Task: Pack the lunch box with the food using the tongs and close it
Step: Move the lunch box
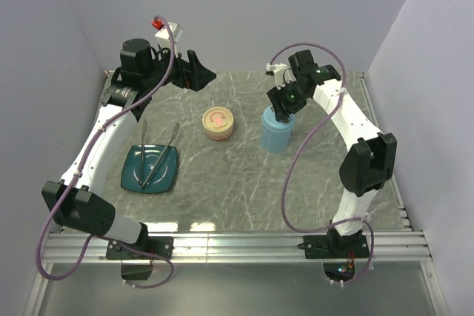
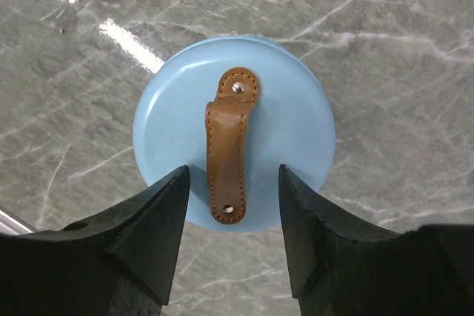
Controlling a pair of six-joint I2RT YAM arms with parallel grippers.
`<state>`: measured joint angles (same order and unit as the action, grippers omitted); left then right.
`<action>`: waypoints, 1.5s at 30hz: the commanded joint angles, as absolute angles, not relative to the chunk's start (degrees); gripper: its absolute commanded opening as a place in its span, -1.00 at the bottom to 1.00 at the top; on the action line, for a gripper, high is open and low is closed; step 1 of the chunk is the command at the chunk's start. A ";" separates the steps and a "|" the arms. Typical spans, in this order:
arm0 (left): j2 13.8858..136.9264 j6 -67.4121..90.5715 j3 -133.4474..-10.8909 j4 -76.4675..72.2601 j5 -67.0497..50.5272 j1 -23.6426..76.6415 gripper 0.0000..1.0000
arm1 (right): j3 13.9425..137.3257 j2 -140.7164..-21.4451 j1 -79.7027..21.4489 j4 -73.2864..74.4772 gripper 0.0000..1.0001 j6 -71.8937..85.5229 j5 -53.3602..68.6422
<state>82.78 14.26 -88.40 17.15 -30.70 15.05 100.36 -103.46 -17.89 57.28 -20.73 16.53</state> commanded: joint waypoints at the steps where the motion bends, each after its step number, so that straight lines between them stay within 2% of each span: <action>1: 82.27 14.06 -91.23 16.35 -30.94 15.21 0.99 | 104.49 -105.91 -18.37 66.00 0.17 -19.78 14.77; 10: 82.00 13.97 -91.14 16.44 -30.85 15.21 0.99 | 106.79 -105.12 -19.07 67.67 0.06 -19.78 15.12; 21: 82.27 13.27 -91.32 16.79 -30.94 15.21 0.99 | 102.40 -107.93 -19.95 67.15 -0.08 -20.48 13.89; 34: 82.44 13.01 -89.65 16.35 -31.11 15.21 0.99 | 96.95 -108.63 -20.21 65.92 -0.11 -21.53 13.36; 45: 81.65 12.31 -89.21 16.87 -31.11 15.21 0.99 | 98.61 -109.60 -20.13 65.74 -0.05 -20.83 13.71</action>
